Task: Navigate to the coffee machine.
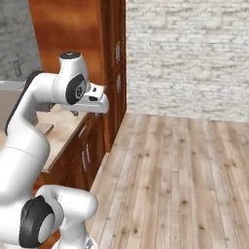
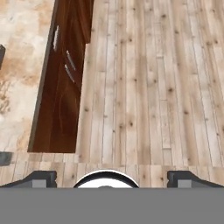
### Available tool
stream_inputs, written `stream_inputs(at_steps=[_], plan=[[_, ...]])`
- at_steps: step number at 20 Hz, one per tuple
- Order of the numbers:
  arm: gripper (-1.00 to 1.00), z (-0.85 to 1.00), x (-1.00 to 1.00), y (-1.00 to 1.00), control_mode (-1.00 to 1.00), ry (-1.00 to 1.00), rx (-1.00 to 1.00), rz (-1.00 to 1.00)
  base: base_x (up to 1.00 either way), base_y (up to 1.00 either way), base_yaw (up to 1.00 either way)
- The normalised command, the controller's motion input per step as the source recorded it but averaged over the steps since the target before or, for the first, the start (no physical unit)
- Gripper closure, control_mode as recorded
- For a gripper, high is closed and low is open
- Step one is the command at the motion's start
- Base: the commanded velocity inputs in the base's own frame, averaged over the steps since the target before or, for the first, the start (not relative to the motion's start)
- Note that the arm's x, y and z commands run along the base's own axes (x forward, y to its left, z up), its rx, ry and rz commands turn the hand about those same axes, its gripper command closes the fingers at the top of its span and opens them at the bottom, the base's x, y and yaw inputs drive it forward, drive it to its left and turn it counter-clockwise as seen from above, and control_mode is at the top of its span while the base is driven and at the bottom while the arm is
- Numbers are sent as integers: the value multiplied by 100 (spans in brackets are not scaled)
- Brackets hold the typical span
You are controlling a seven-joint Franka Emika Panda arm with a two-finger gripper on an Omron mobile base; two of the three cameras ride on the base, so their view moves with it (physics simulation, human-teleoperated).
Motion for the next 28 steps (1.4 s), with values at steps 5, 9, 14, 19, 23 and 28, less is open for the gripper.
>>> stream_inputs(at_steps=[5, 9, 14, 19, 23, 28], plan=[[-100, 0, 0, 0, 100, 0, 0, 0, 0, -57, 41], [-100, 0, 0, 0, 100, 0, 0, 0, 6, -54, 57], [-100, 0, 0, 0, 100, 0, 0, 0, 16, -56, 60], [-100, 0, 0, 0, 100, 0, 0, 0, 33, -62, 59], [-100, 0, 0, 0, 100, 0, 0, 0, 59, -65, 52], [-100, 0, 0, 0, 100, 0, 0, 0, 31, -80, 46]])
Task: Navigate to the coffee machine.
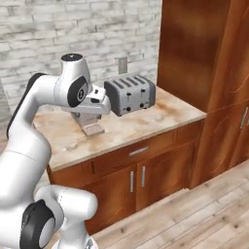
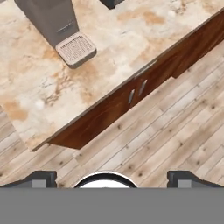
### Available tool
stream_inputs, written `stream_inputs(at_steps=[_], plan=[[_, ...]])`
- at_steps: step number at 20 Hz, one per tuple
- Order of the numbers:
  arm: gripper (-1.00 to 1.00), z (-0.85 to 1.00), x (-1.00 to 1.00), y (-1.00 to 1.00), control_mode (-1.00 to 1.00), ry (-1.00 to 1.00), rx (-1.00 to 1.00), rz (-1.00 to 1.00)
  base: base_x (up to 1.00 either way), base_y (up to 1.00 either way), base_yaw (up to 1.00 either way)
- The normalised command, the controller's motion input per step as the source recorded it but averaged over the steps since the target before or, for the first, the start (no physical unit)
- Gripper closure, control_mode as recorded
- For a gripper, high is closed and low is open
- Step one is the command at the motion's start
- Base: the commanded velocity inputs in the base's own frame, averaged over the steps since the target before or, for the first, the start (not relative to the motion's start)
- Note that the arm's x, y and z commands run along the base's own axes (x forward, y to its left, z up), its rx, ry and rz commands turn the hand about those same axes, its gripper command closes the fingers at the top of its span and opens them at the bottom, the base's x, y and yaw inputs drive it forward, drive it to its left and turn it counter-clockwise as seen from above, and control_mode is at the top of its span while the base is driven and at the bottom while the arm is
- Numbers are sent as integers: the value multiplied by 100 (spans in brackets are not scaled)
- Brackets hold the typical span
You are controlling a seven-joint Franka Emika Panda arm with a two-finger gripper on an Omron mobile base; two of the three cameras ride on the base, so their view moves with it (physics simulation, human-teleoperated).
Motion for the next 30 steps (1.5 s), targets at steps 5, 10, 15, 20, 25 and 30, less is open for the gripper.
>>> stream_inputs(at_steps=[5, 10, 15, 20, 25, 30], plan=[[-100, 0, 0, 0, 100, 0, 0, 0, 29, -77, 50], [-100, 0, 0, 0, 100, 0, 0, 0, 15, -64, 56], [-100, 0, 0, 0, 100, 0, 0, 0, 36, -31, 50], [-100, 0, 0, 0, 100, 0, 0, 0, 46, -30, 53], [-100, 0, 0, 0, 100, 0, 0, 0, 56, -34, 40], [-100, 0, 0, 0, 100, 0, 0, 0, 58, -47, 26]])
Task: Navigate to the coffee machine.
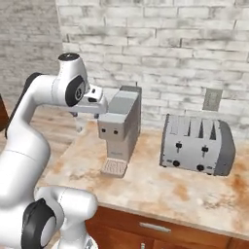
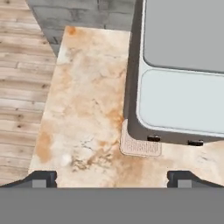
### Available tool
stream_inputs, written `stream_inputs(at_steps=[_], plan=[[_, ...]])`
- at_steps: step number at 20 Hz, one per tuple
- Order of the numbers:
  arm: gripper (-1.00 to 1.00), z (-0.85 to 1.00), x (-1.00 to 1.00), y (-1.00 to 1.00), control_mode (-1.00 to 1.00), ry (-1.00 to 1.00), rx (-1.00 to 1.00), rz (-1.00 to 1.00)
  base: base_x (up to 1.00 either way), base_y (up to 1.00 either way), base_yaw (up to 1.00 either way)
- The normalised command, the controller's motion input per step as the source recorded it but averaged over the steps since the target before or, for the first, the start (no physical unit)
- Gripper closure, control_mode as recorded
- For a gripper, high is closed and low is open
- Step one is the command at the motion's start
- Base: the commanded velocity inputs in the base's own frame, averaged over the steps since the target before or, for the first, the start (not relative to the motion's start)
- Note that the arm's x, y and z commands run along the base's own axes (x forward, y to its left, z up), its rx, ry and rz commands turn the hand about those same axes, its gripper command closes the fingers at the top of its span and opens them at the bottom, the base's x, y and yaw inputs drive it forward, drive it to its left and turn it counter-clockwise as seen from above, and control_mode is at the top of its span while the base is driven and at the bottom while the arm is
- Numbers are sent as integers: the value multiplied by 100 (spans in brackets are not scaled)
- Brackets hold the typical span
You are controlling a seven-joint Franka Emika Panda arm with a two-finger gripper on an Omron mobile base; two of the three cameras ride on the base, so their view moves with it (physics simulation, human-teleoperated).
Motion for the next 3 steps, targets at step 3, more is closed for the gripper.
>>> stream_inputs(at_steps=[3], plan=[[-100, 0, 0, 0, 100, 0, 0, 0, 68, -45, 17]])
